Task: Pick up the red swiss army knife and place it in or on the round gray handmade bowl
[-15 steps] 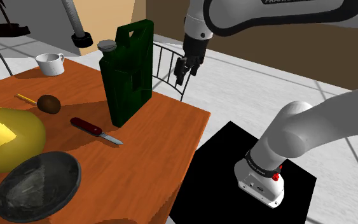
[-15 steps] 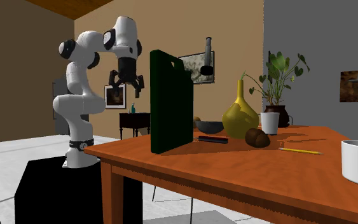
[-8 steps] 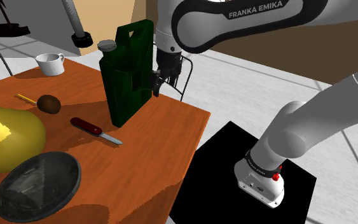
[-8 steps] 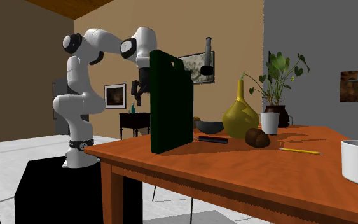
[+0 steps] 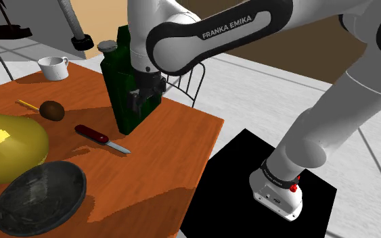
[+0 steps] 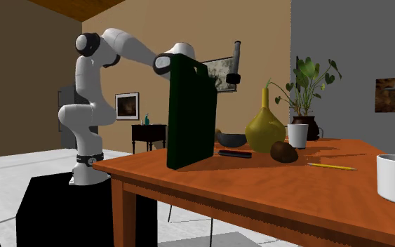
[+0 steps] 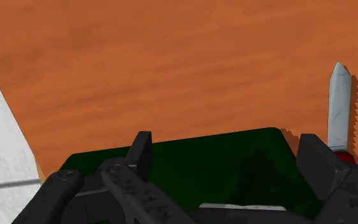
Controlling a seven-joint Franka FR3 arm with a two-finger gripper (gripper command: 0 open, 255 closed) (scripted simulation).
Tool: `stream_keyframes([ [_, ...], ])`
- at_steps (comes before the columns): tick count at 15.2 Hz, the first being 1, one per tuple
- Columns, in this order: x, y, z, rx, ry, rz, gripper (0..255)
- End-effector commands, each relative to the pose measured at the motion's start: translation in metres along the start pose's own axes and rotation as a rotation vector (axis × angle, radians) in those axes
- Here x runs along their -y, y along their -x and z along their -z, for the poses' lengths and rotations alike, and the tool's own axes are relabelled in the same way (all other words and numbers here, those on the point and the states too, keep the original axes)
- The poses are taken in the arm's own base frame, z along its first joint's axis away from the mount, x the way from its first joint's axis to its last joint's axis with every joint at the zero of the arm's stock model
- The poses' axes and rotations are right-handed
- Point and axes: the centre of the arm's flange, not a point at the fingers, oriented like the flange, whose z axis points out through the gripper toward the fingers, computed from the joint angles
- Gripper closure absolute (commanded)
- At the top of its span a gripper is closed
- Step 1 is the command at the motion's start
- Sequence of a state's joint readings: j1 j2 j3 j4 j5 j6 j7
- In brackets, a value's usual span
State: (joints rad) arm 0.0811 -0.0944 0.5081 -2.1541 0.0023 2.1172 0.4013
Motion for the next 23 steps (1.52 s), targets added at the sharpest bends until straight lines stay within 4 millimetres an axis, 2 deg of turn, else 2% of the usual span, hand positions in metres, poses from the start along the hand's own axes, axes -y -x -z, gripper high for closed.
stream_keyframes([
  [1,0.022,-0.013,-0.011,0.002,-0.003,0.003,0],
  [12,0.134,-0.081,-0.073,0.011,-0.015,0.03,0],
  [20,0.139,-0.083,-0.115,0.011,-0.015,0.031,0],
  [23,0.139,-0.083,-0.115,0.011,-0.015,0.031,0],
])
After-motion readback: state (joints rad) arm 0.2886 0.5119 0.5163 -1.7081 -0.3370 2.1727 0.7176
